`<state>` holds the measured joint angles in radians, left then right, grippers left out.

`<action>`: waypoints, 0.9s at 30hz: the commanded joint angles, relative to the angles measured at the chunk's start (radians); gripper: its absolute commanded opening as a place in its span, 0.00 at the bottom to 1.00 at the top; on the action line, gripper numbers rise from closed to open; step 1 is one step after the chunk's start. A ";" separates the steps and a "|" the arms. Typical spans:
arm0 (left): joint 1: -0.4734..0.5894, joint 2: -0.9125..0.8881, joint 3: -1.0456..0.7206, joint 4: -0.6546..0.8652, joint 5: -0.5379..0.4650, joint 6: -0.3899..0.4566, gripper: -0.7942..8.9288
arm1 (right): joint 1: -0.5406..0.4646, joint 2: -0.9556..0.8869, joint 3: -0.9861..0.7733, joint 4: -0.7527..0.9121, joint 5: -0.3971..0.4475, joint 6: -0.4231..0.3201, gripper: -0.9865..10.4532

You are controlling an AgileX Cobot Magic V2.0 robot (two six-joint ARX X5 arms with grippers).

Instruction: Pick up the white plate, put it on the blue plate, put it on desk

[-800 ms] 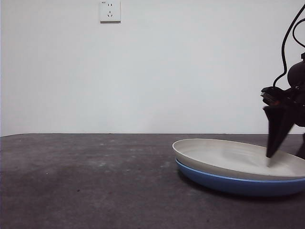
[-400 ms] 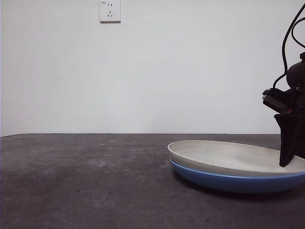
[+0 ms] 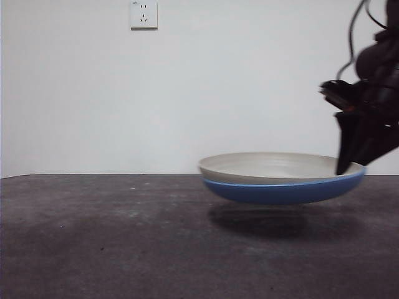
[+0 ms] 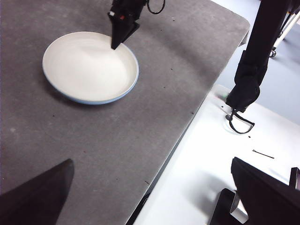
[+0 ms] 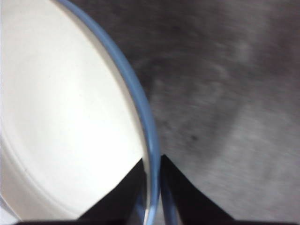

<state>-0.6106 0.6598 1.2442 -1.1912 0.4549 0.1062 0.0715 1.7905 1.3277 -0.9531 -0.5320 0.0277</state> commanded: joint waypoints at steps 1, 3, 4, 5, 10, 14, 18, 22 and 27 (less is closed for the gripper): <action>-0.003 0.005 0.010 0.010 0.002 0.005 0.75 | 0.060 0.006 0.023 0.032 0.008 0.073 0.09; -0.003 0.005 0.010 0.010 0.002 0.005 0.75 | 0.097 0.006 0.023 0.055 0.013 0.094 0.09; -0.003 0.005 0.010 0.010 0.002 0.005 0.75 | 0.116 0.006 0.023 0.069 0.013 0.108 0.09; -0.003 0.005 0.010 0.010 0.001 0.005 0.75 | 0.134 0.006 0.023 0.082 0.013 0.124 0.09; -0.003 0.005 0.010 0.010 0.001 0.005 0.75 | 0.209 0.015 0.023 0.158 0.013 0.208 0.09; -0.003 0.005 0.010 0.010 0.002 0.005 0.75 | 0.238 0.042 0.023 0.183 0.013 0.236 0.09; -0.003 0.005 0.010 0.010 0.001 0.005 0.75 | 0.248 0.085 0.023 0.192 0.013 0.254 0.09; -0.003 0.005 0.010 0.008 0.002 0.001 0.75 | 0.246 0.133 0.023 0.191 0.013 0.265 0.09; -0.003 0.005 0.010 0.006 0.002 0.001 0.75 | 0.246 0.171 0.022 0.182 0.013 0.265 0.09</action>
<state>-0.6106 0.6598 1.2442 -1.1931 0.4549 0.1062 0.3119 1.9343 1.3289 -0.7719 -0.5209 0.2806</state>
